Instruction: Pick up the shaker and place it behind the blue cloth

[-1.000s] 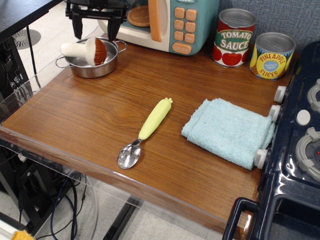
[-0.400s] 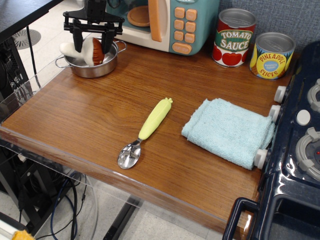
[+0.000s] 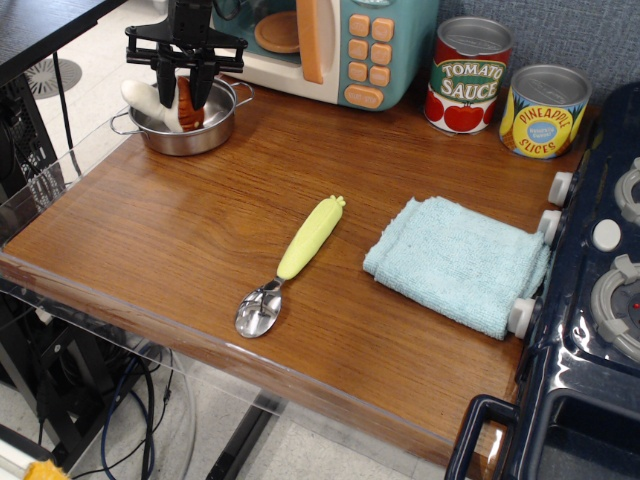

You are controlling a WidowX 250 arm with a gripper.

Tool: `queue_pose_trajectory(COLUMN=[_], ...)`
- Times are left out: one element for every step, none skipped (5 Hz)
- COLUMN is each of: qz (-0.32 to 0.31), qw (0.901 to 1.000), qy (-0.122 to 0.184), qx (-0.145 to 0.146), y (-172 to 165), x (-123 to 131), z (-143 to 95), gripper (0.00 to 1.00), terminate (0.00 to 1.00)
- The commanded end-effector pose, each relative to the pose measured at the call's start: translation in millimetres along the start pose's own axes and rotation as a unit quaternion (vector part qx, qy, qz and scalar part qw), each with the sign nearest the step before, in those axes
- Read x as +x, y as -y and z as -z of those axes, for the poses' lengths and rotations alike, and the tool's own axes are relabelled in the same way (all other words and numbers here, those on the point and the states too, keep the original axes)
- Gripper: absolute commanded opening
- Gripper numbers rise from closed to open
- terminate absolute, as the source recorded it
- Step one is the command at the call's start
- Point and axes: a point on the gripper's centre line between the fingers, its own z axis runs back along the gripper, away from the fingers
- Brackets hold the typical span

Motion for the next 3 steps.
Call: queue_pose_trajectory(qz=[-0.020,-0.016,-0.012], qw=[0.9985,0.9962,0.9928], qy=[0.041,0.075,0.096], qx=[-0.030,-0.041,-0.072], y=[-10.0,-4.1,2.7], x=[8.6,9.2,-2.2], z=[-46.8,-82.9,-128.3], gripper=[0.00,0.00,0.00], terminate=[0.00,0.00,0.00])
